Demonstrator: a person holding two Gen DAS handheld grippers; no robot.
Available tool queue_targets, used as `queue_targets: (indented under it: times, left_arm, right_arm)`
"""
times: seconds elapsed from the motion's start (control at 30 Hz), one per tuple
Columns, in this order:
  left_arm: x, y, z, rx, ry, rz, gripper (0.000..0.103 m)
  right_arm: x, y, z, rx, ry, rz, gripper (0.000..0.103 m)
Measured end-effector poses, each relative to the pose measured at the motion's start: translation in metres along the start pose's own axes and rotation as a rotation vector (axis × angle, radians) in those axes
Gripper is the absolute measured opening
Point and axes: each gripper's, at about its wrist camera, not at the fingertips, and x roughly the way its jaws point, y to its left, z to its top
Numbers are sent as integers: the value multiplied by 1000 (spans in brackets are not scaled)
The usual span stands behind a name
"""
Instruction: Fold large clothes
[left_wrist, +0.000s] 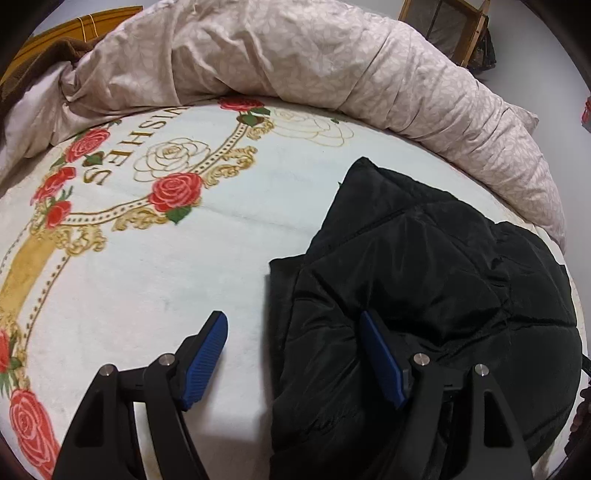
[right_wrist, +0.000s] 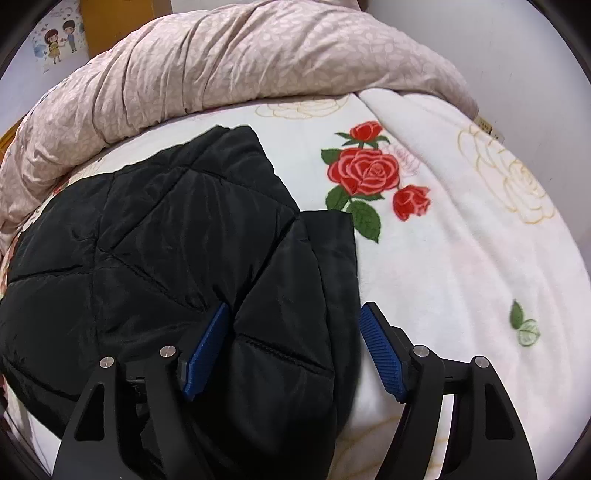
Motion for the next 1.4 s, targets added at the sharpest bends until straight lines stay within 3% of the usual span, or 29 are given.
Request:
queue_targets:
  times: [0.43, 0.73, 0.83, 0.93, 1.1, 1.2, 1.3, 1.37, 1.4]
  left_arm:
    - [19, 2, -1, -50, 32, -61, 84]
    - [42, -3, 6, -70, 85, -131, 89]
    - [44, -3, 6, -70, 97, -152, 89]
    - [43, -4, 3, -68, 109, -175, 90]
    - [51, -12, 6, -47, 123, -202, 90]
    - [55, -21, 11, -26, 134, -213, 89]
    - [50, -27, 13, -19, 133, -224, 71]
    - [42, -29, 14, -9, 126, -217, 49]
    - [36, -30, 16, -3, 122, -204, 45]
  right_arm:
    - [18, -19, -3, 77, 13, 88, 78]
    - [48, -40, 4, 148, 75, 239, 91]
    - [49, -41, 3, 154, 92, 263, 91]
    - [44, -38, -1, 153, 98, 301, 79]
    - [54, -34, 5, 144, 117, 329, 77]
    - [54, -29, 9, 137, 120, 359, 57]
    - [50, -22, 13, 122, 118, 348, 45]
    - [43, -21, 15, 128, 115, 343, 35]
    - [40, -18, 17, 126, 112, 334, 33]
